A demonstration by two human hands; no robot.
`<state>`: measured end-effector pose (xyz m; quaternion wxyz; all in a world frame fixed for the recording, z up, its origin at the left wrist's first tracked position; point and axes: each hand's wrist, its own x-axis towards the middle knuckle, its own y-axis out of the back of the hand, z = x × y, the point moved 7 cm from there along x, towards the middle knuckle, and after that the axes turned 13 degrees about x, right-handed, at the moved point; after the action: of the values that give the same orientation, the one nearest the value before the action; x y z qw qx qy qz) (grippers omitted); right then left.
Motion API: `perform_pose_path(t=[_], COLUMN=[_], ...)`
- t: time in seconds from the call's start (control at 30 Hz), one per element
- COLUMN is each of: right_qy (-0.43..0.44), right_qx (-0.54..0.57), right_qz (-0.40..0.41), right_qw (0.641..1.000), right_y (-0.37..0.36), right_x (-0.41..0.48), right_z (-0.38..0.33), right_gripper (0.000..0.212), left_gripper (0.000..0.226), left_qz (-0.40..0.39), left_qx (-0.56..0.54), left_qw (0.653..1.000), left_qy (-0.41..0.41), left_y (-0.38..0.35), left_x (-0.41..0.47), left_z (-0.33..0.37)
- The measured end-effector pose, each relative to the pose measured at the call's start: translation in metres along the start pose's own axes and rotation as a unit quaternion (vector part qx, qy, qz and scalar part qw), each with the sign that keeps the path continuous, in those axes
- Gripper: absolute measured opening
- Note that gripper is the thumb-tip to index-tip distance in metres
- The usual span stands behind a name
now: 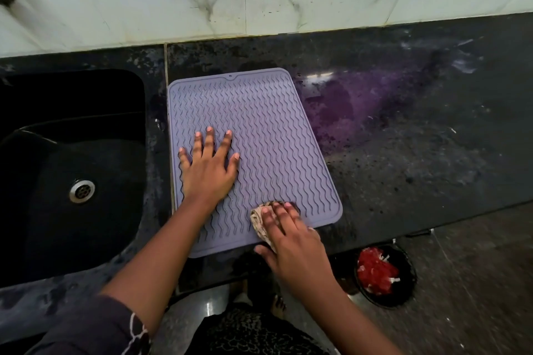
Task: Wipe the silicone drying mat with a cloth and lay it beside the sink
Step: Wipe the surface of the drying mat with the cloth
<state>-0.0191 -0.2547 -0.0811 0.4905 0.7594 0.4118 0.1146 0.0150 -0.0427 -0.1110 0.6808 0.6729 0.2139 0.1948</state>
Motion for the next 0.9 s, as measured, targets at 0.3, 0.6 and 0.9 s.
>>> perform_pose_path(t=[0.3, 0.6, 0.9], right_qy=[0.035, 0.057, 0.093], right_qx=[-0.026, -0.014, -0.038], right_qz=[0.005, 0.077, -0.01], right_qw=[0.999, 0.995, 0.995], right_y=[0.006, 0.061, 0.04], right_x=[-0.013, 0.072, 0.002], right_z=[-0.003, 0.011, 0.018], right_gripper=[0.053, 0.052, 0.051], left_gripper=[0.059, 0.058, 0.058], left_qz=[0.004, 0.003, 0.008], left_qx=[-0.002, 0.0, 0.001], left_qw=[1.0, 1.0, 1.0], left_qy=[0.001, 0.003, 0.005], left_y=[0.0, 0.001, 0.003], left_x=[0.001, 0.0, -0.001], left_z=[0.0, 0.0, 0.0])
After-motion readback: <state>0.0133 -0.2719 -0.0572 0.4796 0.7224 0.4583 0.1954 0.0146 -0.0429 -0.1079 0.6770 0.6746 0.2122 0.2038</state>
